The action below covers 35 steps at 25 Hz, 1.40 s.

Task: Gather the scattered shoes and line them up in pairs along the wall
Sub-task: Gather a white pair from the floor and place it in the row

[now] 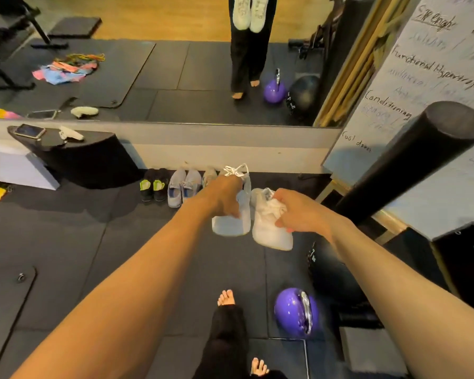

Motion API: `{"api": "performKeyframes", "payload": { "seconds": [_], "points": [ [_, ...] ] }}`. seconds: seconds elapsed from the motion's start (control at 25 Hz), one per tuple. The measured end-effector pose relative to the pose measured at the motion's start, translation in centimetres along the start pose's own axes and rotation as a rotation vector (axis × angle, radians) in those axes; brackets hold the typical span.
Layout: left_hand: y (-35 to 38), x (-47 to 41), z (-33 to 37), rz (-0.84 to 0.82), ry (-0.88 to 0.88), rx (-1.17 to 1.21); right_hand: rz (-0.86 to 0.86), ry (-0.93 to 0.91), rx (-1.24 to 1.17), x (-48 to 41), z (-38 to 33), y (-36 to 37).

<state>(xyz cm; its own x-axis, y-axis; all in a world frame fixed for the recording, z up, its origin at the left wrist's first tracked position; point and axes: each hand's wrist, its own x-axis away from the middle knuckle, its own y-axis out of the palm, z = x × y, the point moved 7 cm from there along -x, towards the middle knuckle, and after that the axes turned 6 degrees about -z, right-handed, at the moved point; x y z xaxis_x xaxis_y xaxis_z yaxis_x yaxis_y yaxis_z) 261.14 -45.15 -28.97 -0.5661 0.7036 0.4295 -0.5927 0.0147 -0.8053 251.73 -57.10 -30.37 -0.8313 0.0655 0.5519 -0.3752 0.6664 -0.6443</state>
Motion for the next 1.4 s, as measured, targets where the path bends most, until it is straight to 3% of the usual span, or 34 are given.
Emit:
{"api": "performKeyframes", "payload": {
  "seconds": [0.24,0.52,0.8,1.04,1.4],
  "points": [
    [-2.8,-14.2,-4.8,-0.005,0.041,0.024,0.045,0.077,0.045,-13.1,2.6,-4.7],
    [-0.4,-30.0,-12.2,-0.023,-0.042,0.122,0.113,0.179,0.045,-30.2,9.9,-6.2],
    [12.1,-47.3,-21.1,-0.076,-0.059,0.172,0.129,0.229,0.022,-48.5,20.8,0.6],
    [25.6,-59.9,-28.6,0.018,-0.011,0.153,0.241,0.226,0.082,-62.5,31.5,8.9],
    [37.4,-69.0,-36.0,0.097,-0.005,-0.113,0.362,0.167,0.066,-74.4,38.9,18.8]
  ]
}}
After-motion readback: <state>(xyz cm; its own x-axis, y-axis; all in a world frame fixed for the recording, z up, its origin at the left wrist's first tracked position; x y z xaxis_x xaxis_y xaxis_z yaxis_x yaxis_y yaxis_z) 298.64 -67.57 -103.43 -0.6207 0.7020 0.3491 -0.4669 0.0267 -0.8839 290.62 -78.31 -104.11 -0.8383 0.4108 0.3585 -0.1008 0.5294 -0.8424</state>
